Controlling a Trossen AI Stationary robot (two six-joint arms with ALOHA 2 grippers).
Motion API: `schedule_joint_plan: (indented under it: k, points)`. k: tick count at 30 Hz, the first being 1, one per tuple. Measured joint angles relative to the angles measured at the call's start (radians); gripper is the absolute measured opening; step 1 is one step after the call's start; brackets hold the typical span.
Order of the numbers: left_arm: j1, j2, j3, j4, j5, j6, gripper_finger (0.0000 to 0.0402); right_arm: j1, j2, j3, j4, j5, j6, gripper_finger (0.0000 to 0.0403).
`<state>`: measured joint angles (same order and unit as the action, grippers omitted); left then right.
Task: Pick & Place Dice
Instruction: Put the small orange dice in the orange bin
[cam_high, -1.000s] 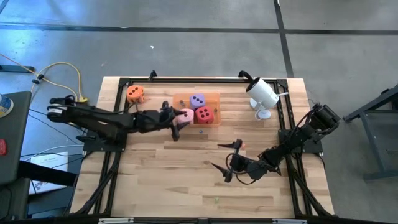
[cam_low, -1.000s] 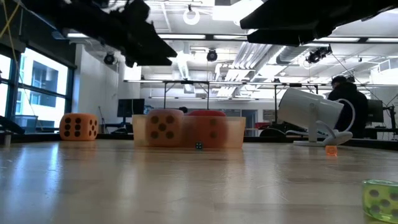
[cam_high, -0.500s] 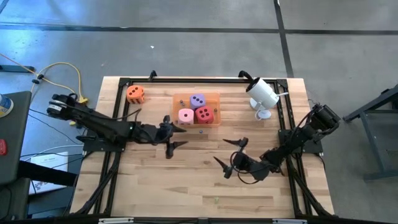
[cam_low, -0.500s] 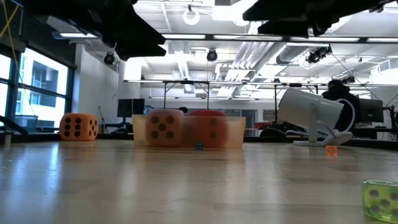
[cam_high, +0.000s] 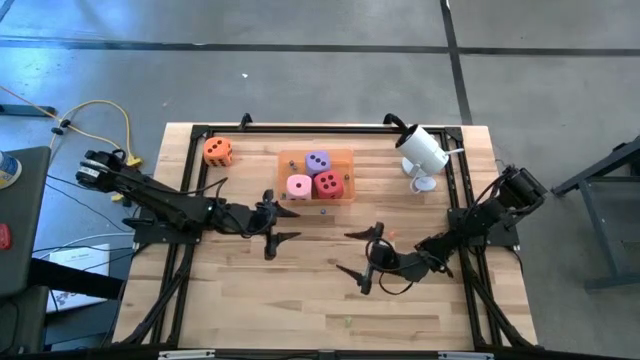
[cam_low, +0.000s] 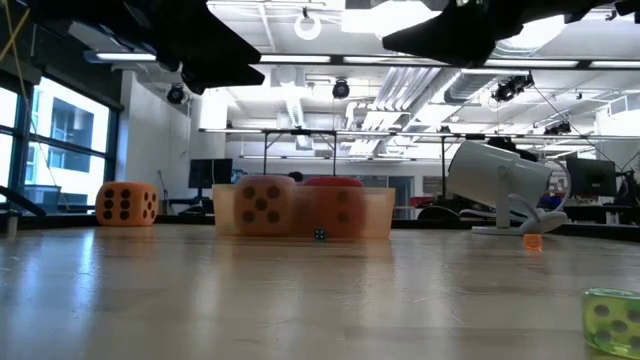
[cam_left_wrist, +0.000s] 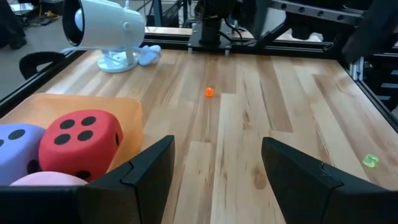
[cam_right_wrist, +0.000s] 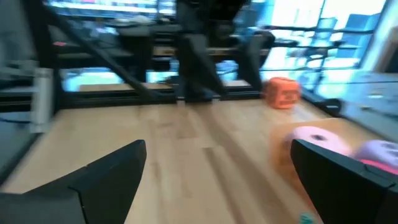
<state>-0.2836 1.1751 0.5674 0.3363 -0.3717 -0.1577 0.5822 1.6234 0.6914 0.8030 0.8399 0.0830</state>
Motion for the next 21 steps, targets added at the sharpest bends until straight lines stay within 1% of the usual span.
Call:
schedule_joint_plan:
  k: [5, 9, 12, 14, 16, 19, 21]
  points:
    - [0.0, 0.0, 0.0, 0.0, -0.001, 0.0, 0.0235, -0.035, 0.0, 0.0, 0.023, -0.147, -0.005, 0.0393]
    - [0.007, 0.0, 0.0, 0.0, -0.001, 0.0, 0.0235, -0.07, 0.0, 0.0, 0.024, -0.304, 0.003, 0.0393]
    - [0.008, 0.0, 0.0, -0.001, -0.002, 0.0, 0.0235, -0.072, 0.0, 0.009, 0.021, -0.325, -0.024, 0.0393]
    - [0.007, 0.0, 0.0, -0.002, -0.002, 0.0, 0.0235, -0.053, -0.02, 0.011, -0.009, -0.313, -0.087, 0.0393]
    - [0.005, 0.0, 0.0, -0.007, -0.002, -0.007, 0.0235, -0.029, -0.057, 0.03, -0.078, -0.266, -0.119, 0.0393]
    - [0.004, 0.0, 0.0, -0.024, -0.002, -0.039, 0.0235, 0.016, -0.132, 0.053, -0.266, -0.117, -0.104, 0.0393]
    - [0.004, 0.0, 0.0, -0.037, 0.0, -0.053, 0.0235, 0.047, -0.177, 0.066, -0.395, -0.015, -0.045, 0.0393]
